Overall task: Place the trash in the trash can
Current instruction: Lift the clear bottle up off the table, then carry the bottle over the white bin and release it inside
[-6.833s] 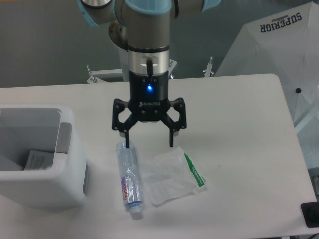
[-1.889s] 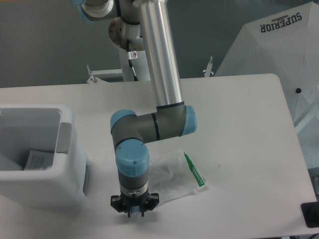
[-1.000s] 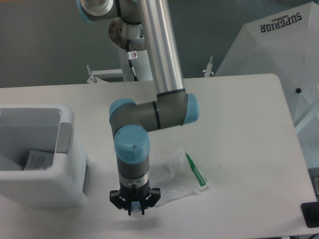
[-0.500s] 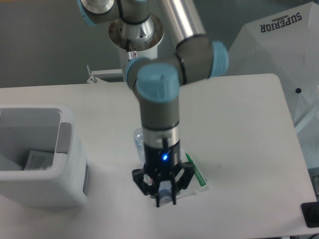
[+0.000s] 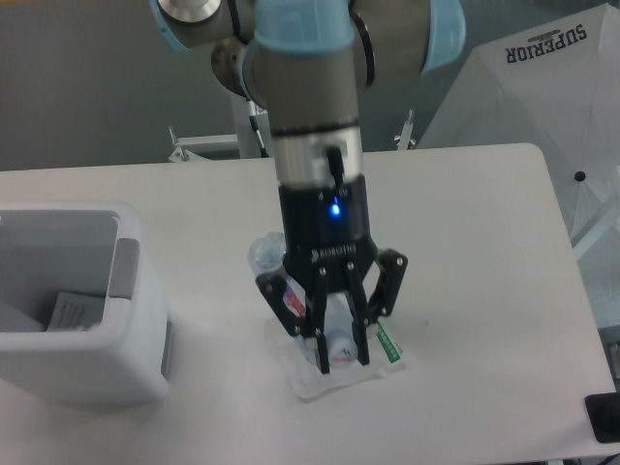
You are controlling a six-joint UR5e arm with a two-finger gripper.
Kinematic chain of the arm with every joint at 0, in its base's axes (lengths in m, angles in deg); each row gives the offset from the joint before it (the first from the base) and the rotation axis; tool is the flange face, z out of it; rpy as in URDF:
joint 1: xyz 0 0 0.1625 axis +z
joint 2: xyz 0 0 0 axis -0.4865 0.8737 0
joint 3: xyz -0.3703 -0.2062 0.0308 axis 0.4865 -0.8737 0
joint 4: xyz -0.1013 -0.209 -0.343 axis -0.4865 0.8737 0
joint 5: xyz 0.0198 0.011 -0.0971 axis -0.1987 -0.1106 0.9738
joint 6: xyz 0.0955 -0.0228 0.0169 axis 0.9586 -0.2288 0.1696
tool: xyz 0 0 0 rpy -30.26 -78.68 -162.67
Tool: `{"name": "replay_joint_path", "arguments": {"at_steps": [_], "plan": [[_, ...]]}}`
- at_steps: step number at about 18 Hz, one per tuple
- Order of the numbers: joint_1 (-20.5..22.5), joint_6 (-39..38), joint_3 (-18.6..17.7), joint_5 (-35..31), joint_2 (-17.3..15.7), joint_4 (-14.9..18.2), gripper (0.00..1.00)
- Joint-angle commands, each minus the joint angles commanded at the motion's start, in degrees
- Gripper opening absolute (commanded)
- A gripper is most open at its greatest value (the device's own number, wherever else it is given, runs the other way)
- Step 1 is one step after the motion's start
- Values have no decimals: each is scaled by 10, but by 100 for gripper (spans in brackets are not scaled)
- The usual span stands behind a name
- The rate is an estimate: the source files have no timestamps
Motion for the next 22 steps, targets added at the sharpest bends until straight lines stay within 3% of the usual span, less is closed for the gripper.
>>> {"name": "replay_joint_path", "arguments": {"at_steps": [15, 22], "plan": [[-125, 4, 31, 20, -22, -4, 40], [-194, -1, 28, 20, 17, -4, 40]]}}
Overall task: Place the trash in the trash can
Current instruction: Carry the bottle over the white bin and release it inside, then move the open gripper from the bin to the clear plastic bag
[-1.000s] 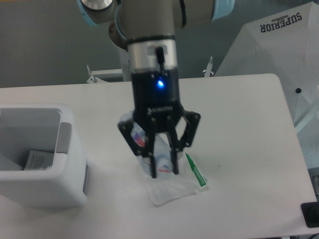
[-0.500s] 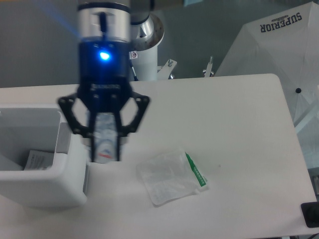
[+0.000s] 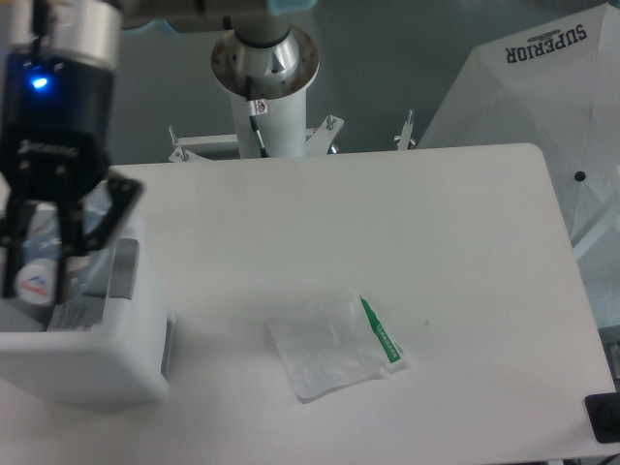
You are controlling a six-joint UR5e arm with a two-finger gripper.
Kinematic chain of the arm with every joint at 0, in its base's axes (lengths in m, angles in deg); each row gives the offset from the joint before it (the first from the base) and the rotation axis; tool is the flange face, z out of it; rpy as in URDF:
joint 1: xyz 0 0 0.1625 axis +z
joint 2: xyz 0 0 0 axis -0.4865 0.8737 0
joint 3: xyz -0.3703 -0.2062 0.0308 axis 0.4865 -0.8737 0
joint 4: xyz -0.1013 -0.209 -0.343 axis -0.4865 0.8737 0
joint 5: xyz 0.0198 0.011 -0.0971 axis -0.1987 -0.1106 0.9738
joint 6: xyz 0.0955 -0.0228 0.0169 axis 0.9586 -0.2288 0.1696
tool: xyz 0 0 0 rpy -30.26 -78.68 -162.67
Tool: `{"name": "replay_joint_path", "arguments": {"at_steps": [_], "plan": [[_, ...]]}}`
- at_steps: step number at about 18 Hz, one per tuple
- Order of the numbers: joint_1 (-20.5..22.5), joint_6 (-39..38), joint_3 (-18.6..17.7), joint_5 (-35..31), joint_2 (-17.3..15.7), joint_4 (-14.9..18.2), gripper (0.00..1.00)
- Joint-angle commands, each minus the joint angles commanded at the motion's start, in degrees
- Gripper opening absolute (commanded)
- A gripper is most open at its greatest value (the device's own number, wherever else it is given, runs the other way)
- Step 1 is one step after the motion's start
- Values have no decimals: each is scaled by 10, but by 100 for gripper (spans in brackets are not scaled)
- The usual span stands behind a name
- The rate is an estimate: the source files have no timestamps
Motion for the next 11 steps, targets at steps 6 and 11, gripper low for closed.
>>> {"name": "replay_joint_path", "arguments": {"at_steps": [6, 11], "plan": [[-11, -13, 3, 0, 15, 0, 40], [-12, -18, -9, 0, 28, 0, 42]]}}
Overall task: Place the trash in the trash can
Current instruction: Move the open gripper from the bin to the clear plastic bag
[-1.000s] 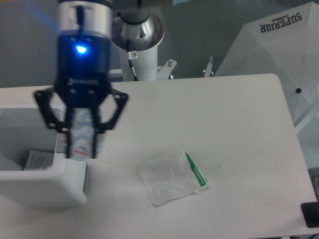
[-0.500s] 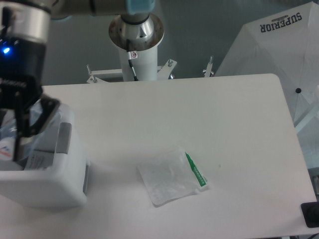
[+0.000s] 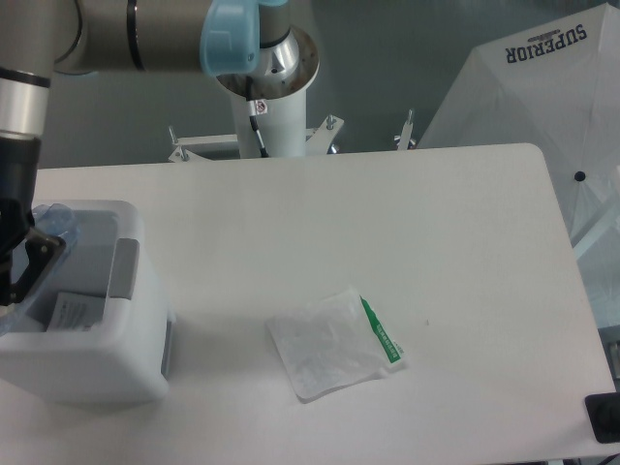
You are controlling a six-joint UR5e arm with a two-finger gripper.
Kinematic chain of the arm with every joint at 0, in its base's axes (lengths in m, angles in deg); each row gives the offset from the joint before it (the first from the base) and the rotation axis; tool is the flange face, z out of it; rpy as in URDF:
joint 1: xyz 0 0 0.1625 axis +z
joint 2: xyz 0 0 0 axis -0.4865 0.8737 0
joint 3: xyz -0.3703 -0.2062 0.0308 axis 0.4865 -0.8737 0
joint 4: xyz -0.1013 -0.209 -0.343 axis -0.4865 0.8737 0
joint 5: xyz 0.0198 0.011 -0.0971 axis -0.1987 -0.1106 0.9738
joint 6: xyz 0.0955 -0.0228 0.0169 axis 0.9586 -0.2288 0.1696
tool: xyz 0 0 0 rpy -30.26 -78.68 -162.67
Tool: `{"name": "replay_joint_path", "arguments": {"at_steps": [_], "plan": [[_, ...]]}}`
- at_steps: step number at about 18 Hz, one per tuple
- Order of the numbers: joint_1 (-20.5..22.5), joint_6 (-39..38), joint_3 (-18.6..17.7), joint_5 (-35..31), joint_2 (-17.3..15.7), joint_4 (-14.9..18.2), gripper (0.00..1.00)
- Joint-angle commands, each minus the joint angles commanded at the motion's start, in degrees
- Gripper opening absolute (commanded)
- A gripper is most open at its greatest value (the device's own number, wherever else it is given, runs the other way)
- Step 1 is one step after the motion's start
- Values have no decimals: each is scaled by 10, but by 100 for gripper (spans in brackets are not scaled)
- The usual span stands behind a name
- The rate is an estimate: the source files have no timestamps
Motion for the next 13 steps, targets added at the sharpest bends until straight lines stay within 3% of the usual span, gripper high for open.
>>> {"name": "replay_joint_path", "arguments": {"at_steps": [5, 6, 8, 9, 11, 13], "plan": [[0, 2, -20, 0, 6, 0, 51], [0, 3, -22, 0, 4, 0, 60], [1, 3, -25, -1, 2, 0, 94], [5, 1, -30, -2, 2, 0, 100], [21, 1, -51, -2, -7, 0, 100], [69, 1, -77, -2, -20, 0, 100]]}}
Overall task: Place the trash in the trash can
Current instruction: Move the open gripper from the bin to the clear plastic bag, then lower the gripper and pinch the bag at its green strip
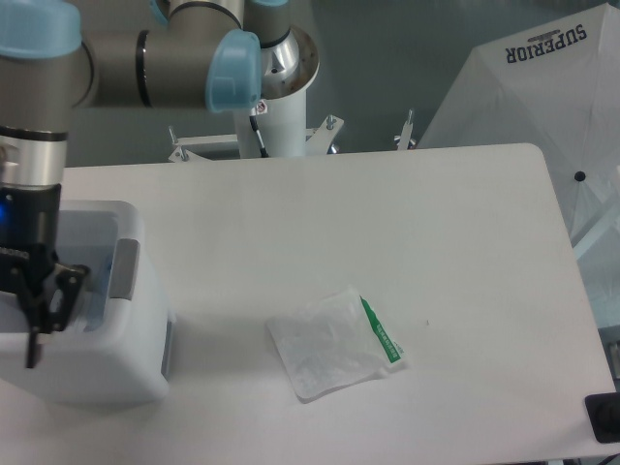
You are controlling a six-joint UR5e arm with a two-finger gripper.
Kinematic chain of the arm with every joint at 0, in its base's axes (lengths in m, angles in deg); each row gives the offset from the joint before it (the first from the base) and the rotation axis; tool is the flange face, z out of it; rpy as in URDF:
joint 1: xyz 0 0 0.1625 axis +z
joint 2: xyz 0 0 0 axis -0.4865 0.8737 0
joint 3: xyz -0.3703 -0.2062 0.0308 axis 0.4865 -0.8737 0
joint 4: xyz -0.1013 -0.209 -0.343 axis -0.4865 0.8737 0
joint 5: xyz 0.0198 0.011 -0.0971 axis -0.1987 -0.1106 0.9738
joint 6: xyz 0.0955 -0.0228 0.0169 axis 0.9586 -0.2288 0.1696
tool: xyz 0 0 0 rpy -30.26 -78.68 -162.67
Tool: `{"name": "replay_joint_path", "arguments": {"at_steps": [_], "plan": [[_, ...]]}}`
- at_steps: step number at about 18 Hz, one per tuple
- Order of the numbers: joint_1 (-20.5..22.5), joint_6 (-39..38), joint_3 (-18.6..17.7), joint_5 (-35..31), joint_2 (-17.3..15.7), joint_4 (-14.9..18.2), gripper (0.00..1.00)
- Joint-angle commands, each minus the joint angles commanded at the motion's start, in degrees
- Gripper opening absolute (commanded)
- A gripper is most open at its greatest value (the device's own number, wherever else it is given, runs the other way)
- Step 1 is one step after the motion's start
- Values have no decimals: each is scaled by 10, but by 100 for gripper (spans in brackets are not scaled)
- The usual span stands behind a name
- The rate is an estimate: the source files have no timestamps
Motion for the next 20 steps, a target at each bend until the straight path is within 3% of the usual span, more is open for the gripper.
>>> {"name": "replay_joint_path", "arguments": {"at_steps": [5, 10, 13, 16, 20], "plan": [[111, 7, -70, -23, -4, 3, 100], [162, 95, -149, -61, -4, 2, 100], [201, 96, -178, -62, -3, 3, 100], [232, 93, -185, -62, 4, 6, 100], [261, 91, -184, -59, 45, 5, 100]]}}
